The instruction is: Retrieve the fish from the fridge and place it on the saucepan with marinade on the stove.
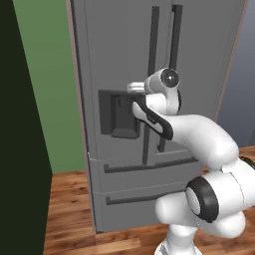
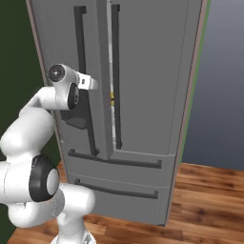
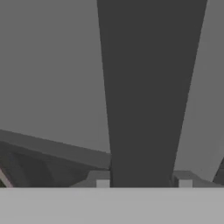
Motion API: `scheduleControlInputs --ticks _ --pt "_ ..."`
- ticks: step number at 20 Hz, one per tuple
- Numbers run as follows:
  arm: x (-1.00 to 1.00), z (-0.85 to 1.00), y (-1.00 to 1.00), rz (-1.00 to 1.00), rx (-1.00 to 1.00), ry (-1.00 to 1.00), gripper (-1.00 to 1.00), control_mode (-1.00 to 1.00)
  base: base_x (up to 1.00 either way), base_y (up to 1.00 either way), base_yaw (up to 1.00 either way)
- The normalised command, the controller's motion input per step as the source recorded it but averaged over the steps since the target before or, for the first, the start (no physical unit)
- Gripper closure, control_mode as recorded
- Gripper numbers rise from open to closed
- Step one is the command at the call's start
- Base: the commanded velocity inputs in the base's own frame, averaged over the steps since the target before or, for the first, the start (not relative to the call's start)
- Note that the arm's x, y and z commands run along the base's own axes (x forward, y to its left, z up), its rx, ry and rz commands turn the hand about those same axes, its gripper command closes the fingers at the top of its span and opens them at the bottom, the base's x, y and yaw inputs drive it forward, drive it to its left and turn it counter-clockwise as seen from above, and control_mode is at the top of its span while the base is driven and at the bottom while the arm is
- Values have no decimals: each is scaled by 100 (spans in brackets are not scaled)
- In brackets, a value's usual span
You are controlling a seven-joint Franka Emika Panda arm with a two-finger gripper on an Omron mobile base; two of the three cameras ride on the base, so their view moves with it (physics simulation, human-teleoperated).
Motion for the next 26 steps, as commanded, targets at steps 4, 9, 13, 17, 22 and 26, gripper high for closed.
scheduleControlInputs --ticks 4,9,13,17,22,26 --pt "-68 0 100 0 0 0 100 -100 0 0 0" --pt "-59 0 100 -3 0 0 100 -100 0 0 0" --pt "-50 0 100 -6 0 0 100 -100 0 0 0" --pt "-44 0 100 -6 0 0 100 -100 0 0 0" --pt "-80 0 97 -2 0 0 -100 -100 0 0 0" --pt "-100 0 26 0 2 0 -100 -100 0 0 0"
